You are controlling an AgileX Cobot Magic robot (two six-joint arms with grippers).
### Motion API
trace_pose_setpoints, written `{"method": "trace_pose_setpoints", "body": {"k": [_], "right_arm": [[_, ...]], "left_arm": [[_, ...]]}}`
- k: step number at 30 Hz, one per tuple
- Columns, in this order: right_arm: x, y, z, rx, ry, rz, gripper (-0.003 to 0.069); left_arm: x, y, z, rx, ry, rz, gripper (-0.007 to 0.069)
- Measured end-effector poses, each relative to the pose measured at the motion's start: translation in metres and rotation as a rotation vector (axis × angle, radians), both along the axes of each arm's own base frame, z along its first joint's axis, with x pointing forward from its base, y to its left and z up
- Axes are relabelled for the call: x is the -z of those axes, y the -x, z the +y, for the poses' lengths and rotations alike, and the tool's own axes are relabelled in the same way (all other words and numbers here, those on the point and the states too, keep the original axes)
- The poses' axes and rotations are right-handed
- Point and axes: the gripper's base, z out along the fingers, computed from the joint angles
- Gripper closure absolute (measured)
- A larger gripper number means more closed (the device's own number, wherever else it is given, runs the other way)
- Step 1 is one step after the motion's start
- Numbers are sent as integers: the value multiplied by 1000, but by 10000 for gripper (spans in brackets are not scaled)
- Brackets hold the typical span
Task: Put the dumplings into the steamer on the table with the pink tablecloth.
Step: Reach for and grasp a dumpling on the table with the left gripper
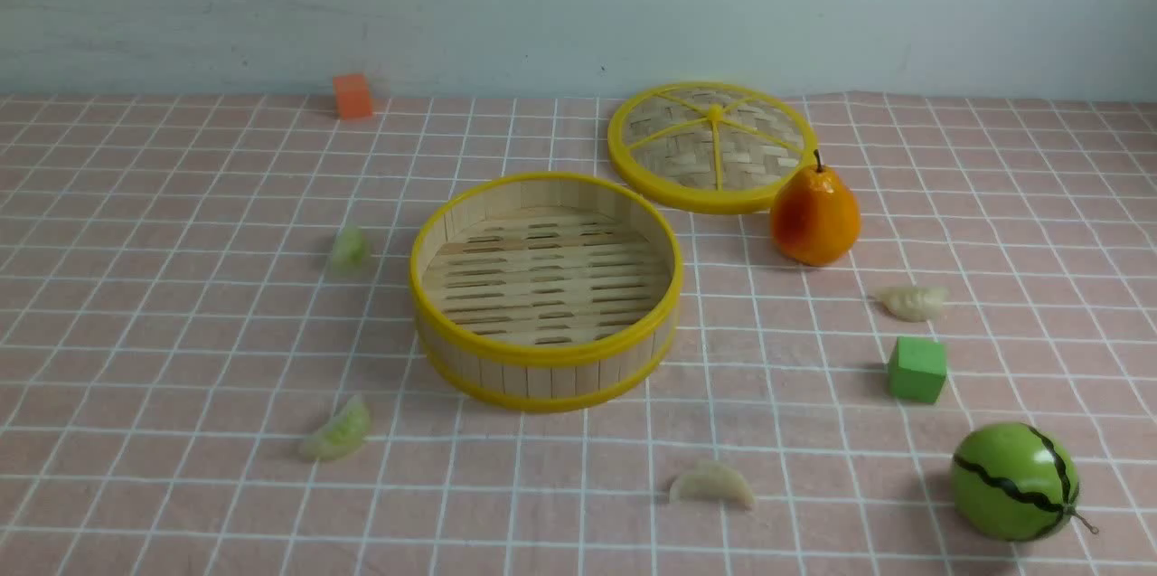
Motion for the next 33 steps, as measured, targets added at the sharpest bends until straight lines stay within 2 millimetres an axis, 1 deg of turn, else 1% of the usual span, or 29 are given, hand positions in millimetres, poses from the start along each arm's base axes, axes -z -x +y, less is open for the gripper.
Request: {"method": "trace_pose_setpoints", "body": {"k": [20, 33], "right_arm": [[0, 0, 0, 0, 0, 0, 420], [0, 0, 0, 0, 0, 0, 420]], "left_arm": [[0, 0, 0, 0, 0, 0, 515], [-1, 0, 1, -2, -33, -11, 501]]}}
